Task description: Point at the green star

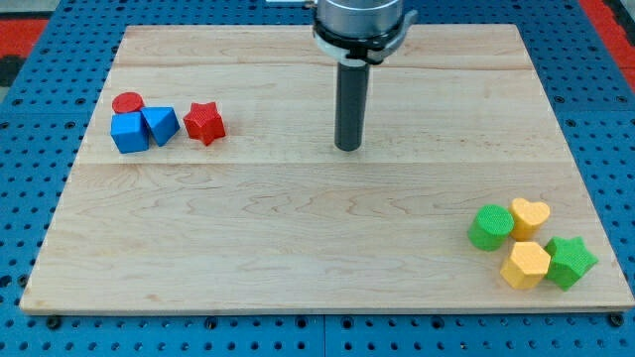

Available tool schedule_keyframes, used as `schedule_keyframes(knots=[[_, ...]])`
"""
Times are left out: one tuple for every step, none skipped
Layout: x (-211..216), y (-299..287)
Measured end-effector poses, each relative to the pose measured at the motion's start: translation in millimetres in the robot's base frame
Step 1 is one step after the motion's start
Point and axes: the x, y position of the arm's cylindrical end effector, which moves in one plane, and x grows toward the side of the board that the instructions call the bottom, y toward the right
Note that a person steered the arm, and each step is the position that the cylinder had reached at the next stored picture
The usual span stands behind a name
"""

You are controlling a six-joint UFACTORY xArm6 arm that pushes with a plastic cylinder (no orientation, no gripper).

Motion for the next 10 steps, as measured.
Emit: schedule_keyframes(knots=[[-1.5, 15.6], [1.3, -5.6], [1.3, 14.8], [14.4, 151.5], [34.1, 286.9], [71.7, 316.2], [128.8, 306.6], [143.2, 295.4], [165.1, 257.8], [179.0, 265.7]])
